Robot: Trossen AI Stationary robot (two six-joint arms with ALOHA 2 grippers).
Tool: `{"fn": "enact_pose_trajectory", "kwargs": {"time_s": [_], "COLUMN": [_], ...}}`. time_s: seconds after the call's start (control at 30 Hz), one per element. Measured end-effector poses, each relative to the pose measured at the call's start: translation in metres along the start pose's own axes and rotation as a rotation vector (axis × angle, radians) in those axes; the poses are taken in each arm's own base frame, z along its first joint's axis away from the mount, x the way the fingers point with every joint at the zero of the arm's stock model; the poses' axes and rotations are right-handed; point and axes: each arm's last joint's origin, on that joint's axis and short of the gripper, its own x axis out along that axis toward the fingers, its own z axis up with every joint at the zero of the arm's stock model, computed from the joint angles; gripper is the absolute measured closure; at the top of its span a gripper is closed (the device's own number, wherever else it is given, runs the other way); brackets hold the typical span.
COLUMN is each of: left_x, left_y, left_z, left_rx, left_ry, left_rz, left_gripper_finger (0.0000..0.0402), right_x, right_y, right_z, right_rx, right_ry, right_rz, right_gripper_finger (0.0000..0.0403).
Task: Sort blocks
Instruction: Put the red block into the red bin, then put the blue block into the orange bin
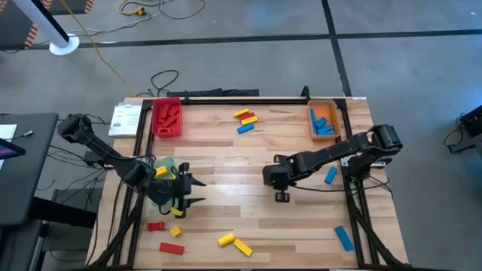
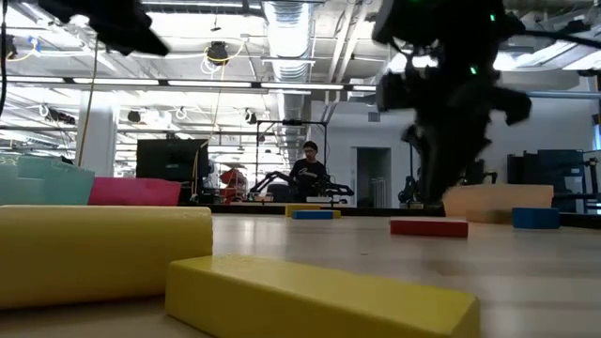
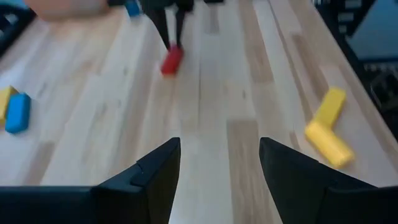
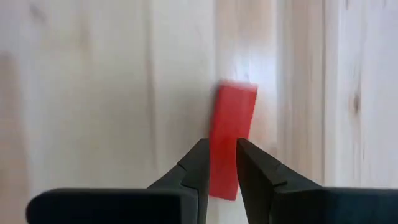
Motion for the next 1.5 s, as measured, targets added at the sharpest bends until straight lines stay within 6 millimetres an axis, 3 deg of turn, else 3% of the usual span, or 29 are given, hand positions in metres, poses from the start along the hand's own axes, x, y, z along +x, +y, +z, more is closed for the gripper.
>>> {"fn": "enact_pose_trajectory", "kwargs": {"time_s": [0.2,0.3,0.53,0.8,0.93,1.23,1.5], "left_x": [0.007,0.010,0.023,0.059,0.072,0.081,0.081], "left_y": [0.012,0.018,0.015,-0.002,-0.007,-0.008,-0.007], "left_z": [0.012,0.013,0.007,-0.012,-0.019,-0.023,-0.023], "left_rx": [0.013,0.013,0.036,0.096,0.109,0.150,0.163], "left_ry": [-0.080,-0.077,-0.020,0.078,0.101,0.106,0.106], "left_rz": [0.048,0.070,0.062,0.001,-0.023,-0.015,-0.013], "left_gripper_finger": [0.0187,0.0187,0.0187,0.0187,0.0187,0.0187,0.0187], "right_x": [-0.022,-0.030,-0.022,-0.003,0.002,0.003,0.002], "right_y": [0.019,0.023,0.008,-0.011,-0.019,-0.014,-0.015], "right_z": [0.030,0.036,0.016,-0.008,-0.015,-0.010,-0.016], "right_rx": [-0.087,-0.102,0.011,0.095,0.148,0.139,0.140], "right_ry": [-0.180,-0.195,0.006,0.121,0.154,0.097,0.164], "right_rz": [0.045,0.051,-0.057,-0.103,-0.121,-0.050,-0.073], "right_gripper_finger": [0.0311,0.0311,0.0289,0.0160,0.0123,0.0117,0.0117]}}
